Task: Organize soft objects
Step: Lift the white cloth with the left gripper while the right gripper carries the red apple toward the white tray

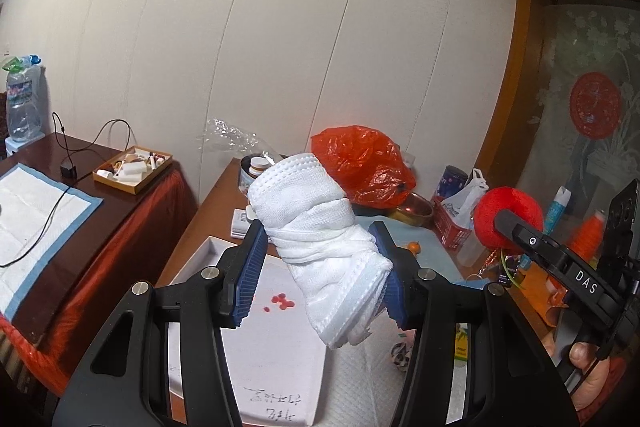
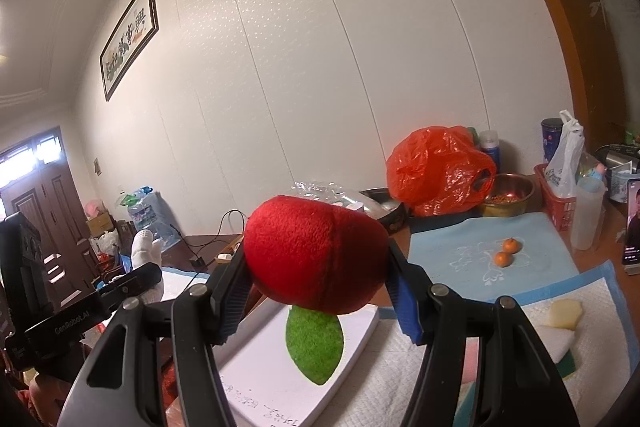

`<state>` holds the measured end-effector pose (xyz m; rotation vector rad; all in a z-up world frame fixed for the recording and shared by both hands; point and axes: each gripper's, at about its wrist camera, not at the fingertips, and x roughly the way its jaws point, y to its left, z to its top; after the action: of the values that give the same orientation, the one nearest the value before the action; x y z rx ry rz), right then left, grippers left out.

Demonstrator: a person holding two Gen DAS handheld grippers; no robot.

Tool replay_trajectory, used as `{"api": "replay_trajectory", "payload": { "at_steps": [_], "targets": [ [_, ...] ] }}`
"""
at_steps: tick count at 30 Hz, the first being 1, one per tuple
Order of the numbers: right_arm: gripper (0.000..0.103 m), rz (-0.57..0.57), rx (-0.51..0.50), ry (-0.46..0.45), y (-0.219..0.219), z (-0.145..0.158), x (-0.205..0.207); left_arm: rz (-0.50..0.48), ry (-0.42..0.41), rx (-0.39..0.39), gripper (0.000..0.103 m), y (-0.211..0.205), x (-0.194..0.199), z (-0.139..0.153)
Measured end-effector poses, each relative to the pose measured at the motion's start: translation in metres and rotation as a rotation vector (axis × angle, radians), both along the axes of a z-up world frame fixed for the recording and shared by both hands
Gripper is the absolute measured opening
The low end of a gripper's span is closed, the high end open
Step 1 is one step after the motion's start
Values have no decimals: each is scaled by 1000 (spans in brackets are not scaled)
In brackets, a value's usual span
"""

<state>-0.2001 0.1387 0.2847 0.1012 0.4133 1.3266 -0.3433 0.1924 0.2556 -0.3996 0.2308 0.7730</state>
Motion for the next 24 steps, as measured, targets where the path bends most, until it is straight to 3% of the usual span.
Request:
{"api": "replay_trajectory", "payload": {
  "at_steps": [15, 24],
  "targets": [
    [63, -38, -20, 14, 29, -6, -21, -47, 35, -22, 52, 39, -15, -12],
    [63, -87, -59, -5, 48, -11, -29, -49, 124, -65, 52, 75, -2, -46]
  ]
}}
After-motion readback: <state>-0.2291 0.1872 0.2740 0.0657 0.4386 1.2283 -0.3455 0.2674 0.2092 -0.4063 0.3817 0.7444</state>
